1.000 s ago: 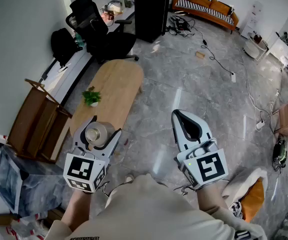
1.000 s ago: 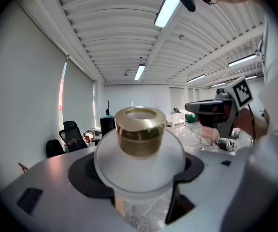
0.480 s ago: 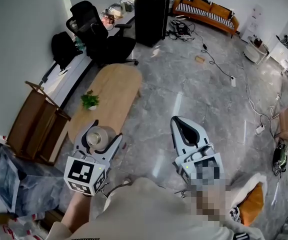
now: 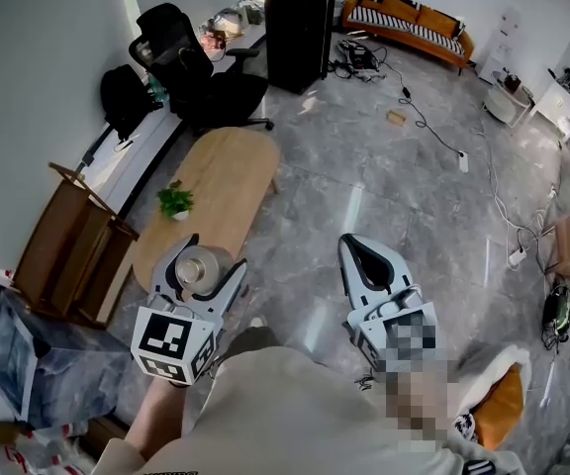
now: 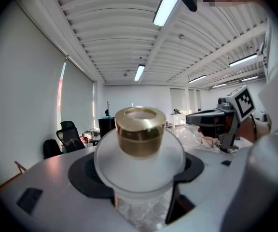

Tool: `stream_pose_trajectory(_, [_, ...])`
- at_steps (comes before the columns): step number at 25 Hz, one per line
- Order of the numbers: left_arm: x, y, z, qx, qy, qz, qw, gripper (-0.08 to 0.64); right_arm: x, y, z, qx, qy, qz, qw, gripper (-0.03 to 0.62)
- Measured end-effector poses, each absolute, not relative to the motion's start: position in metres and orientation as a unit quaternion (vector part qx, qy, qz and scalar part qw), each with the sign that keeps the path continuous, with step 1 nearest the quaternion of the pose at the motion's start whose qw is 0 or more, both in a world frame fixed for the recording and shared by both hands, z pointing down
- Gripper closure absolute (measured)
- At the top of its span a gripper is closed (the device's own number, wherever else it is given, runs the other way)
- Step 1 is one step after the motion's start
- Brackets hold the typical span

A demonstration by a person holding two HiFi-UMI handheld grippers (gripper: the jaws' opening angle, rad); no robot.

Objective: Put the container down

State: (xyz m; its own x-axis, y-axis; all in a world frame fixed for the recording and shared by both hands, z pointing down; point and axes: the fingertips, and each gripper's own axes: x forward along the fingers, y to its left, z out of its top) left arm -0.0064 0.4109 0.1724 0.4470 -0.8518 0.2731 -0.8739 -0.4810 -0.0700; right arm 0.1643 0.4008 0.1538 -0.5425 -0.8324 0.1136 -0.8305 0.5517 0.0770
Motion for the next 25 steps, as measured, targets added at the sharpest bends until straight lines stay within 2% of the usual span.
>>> stream_pose_trajectory(10, [-0.017,0.353,0.188,0.853,-0.506,0.124,0.04,0.229,0.141,0.344,0.173,0.463,-0.882,-0.015,0.08,0.595])
stream_pose_trajectory(15, [-0.028,0.304,0.197,0.854,-0.504,0.124,0.046,0.228,0.126,0.297,0.183,0.451,-0.89,0.017,0.068,0.595])
stream_pose_trajectory(25, [-0.055,0.183,0.219,0.852,-0.498,0.144,0.072,0.229,0.104,0.178,0.214,0.454,-0.882,0.043,0.121,0.595])
